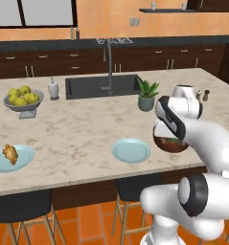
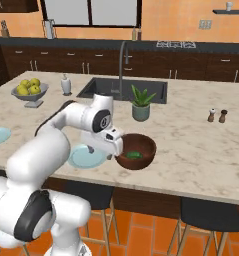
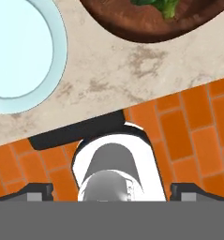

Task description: Pick the chicken drumstick and broccoli from their plates and place them in the bowl. Then put the bowl in the fridge.

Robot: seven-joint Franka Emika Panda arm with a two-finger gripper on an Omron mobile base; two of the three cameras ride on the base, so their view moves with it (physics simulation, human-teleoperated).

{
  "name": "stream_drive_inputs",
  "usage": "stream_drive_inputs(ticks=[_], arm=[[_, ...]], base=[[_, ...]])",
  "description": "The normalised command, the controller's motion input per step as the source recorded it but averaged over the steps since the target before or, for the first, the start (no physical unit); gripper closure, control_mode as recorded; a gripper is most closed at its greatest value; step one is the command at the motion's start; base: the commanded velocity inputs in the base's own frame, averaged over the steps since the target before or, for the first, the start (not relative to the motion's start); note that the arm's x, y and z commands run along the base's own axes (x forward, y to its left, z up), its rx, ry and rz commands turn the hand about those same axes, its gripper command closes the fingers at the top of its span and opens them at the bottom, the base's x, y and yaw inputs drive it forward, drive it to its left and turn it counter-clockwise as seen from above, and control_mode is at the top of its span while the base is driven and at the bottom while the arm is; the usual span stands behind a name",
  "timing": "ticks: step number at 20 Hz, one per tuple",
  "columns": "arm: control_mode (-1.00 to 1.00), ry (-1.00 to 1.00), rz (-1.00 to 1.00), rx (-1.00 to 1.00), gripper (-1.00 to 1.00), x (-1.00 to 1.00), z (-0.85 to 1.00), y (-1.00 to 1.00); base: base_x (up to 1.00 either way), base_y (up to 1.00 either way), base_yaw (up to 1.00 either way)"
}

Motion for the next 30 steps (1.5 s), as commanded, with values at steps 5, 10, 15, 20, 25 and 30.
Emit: stream_drive_inputs(ticks=[5,10,15,20,25,30], arm=[[-1.00,-0.12,0.05,0.00,-1.00,-0.71,0.10,0.21],[-1.00,-0.10,0.15,0.00,-1.00,-0.28,0.40,0.51],[1.00,-0.17,0.06,0.00,-1.00,-0.32,0.23,0.17],[1.00,0.00,0.00,0.00,-1.00,0.00,0.00,0.00],[1.00,0.00,0.00,0.00,-1.00,0.00,0.00,0.00],[1.00,0.00,0.00,0.00,-1.00,0.00,0.00,0.00]], base=[[0.00,0.00,0.00],[0.00,0.00,0.00],[-0.33,0.36,0.11],[-0.21,0.95,0.11],[-0.13,1.00,0.01],[-0.12,1.00,0.00]])
